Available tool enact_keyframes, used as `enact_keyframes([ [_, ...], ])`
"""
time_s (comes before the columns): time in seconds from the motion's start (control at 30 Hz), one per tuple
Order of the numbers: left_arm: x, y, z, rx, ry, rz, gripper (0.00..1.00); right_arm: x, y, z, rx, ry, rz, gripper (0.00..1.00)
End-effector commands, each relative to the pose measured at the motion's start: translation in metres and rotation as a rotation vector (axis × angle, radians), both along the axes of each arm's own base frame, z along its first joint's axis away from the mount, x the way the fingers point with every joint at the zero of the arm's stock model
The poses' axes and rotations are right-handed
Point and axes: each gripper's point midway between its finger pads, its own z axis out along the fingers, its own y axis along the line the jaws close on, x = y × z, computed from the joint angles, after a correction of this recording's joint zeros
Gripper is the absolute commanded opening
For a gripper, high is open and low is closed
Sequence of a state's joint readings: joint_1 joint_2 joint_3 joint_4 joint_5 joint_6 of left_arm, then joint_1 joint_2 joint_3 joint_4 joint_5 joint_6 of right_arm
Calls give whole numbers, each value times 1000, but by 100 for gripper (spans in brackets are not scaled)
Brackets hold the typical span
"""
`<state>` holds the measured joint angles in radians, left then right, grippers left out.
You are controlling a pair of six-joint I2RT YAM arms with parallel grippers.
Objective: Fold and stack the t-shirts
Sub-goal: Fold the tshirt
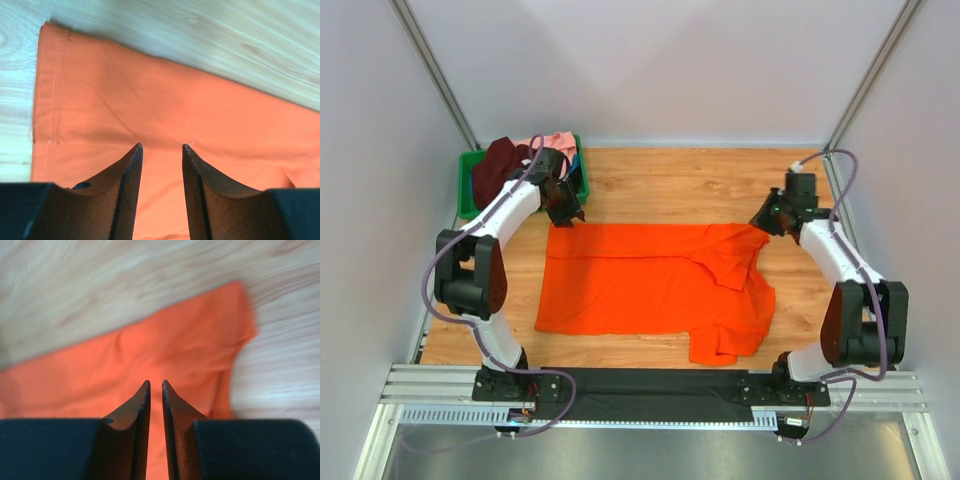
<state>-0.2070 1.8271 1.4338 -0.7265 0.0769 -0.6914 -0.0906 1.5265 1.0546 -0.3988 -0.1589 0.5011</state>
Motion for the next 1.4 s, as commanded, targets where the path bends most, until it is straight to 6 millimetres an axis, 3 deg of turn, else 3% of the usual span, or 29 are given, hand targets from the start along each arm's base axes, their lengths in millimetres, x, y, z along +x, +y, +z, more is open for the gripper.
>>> enact_keyframes([
  [0.0, -10, -1, 42, -24, -90, -79, 45, -62, 53, -21, -149, 132, 216, 15],
  [0.07, -19, 0, 51, -23, -102, -98, 45, -81, 88, -22, -170, 106, 327, 13],
  [0.17, -34, 0, 54, -33, -106, -129, 45, -111, 120, -38, -217, 115, 451, 10],
  [0.3, -48, 0, 52, -44, -109, -151, 45, -129, 132, -63, -257, 173, 502, 9],
  [0.67, -52, 1, 50, -38, -105, -162, 45, -107, 119, -71, -479, 167, 454, 14],
  [0.93, -51, 3, 45, -33, -99, -154, 45, -94, 134, -67, -568, 131, 541, 23],
  [1.13, -51, 3, 45, -32, -99, -154, 44, -85, 131, -69, -645, 156, 562, 24],
  [1.37, -49, 6, 47, -23, -105, -144, 44, -95, 162, -65, -584, 119, 666, 15],
])
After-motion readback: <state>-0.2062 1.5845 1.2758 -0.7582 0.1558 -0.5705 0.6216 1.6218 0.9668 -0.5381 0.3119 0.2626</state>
